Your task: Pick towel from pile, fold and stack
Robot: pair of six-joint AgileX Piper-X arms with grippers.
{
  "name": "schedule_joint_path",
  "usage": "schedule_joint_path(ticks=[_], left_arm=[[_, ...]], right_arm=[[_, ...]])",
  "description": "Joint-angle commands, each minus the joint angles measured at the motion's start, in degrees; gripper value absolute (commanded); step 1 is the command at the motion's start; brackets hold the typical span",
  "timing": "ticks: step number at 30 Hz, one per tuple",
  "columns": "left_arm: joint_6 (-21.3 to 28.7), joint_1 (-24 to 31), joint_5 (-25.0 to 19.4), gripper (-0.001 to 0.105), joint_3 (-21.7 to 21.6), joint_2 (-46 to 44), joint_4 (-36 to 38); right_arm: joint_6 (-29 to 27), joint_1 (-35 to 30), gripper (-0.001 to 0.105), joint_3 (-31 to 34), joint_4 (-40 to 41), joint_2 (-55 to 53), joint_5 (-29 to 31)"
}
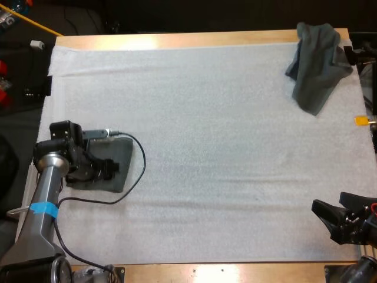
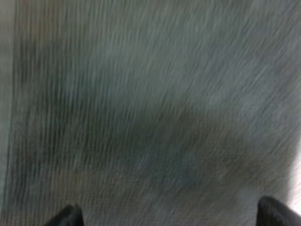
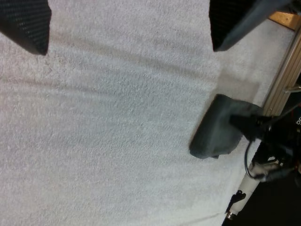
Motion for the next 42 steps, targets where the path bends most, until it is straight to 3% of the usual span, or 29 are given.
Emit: schedule_joint_path(ticks=[1, 4, 8, 23, 33, 42], left_arm=[[-0.79, -0.05, 1.76, 0.068, -0.98, 0.03, -0.94], [-3.44, -0.05, 5.50, 0.068, -2.20, 0.03, -4.50], [-6.69, -0.05, 5.61, 0.068, -2.32, 0.64, -9.43], [-6.82, -1.51, 5.61, 0.068, -2.56, 12.52, -11.24], [-4.14, -2.43, 5.59, 0.068, -7.75, 5.74, -3.47], [-2.71, -2.43, 5.59, 0.068, -7.99, -8.23, 2.68]], right_arm=[[0.23, 0.08, 0.067, -0.15, 0.10, 0.20, -0.09], [0.23, 0.08, 0.067, -0.15, 0.10, 0.20, -0.09], [0.23, 0.08, 0.067, -0.15, 0.10, 0.20, -0.09], [0.23, 0.08, 0.067, -0.15, 0.10, 0.20, 0.33], [0.23, 0.08, 0.067, -0.15, 0.10, 0.20, 0.33], [0.20, 0.08, 0.067, -0.15, 0.10, 0.20, 2.71]])
